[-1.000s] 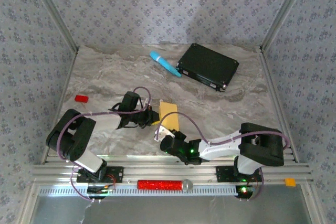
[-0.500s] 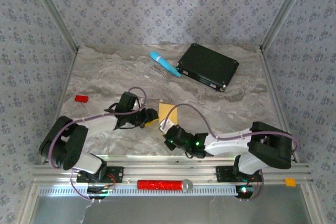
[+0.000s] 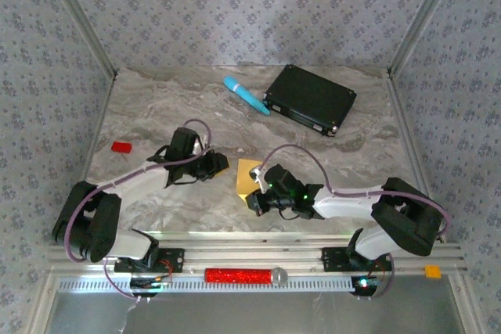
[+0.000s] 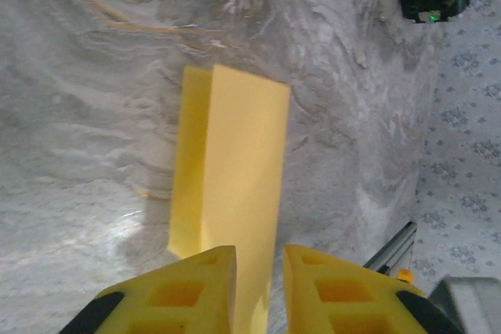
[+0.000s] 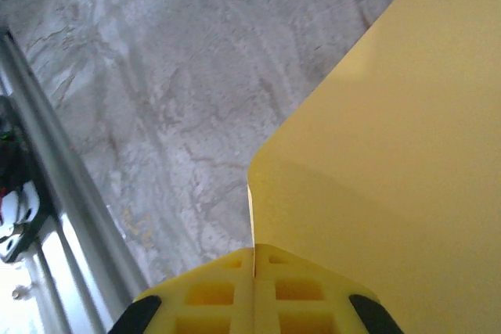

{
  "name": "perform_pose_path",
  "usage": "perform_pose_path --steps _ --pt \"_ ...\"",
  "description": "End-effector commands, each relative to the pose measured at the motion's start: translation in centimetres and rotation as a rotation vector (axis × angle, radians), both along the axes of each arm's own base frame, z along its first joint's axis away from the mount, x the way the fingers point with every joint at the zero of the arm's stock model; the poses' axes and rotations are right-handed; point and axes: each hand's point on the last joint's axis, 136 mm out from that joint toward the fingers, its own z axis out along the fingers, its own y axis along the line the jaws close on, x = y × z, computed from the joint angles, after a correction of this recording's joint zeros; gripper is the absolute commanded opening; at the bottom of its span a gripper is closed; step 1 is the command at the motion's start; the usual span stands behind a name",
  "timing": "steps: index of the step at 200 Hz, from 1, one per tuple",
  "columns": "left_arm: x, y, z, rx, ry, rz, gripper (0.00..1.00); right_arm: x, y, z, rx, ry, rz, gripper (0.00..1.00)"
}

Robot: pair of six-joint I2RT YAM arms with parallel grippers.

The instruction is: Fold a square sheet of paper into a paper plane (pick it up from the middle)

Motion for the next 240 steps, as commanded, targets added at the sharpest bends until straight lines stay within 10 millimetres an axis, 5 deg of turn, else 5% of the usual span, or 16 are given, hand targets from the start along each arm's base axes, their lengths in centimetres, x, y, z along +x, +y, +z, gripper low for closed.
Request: perform_pose_path --steps 1,61,240 --pt "0.1 -2.1 1.3 -0.029 -0.019 -0.092 0.19 -1.0 0.3 0.7 0.06 0.068 0.025 0.04" --pt "0.2 -4.7 -0.8 0.023 0.026 -0.152 0.13 -0.7 0.1 0.4 0.064 0.069 -0.002 0.04" --pt "1.1 -6.2 -6.2 0.075 0.14 -0.239 0.07 -0.9 0.2 -1.3 0.063 0.139 -0.012 0.04"
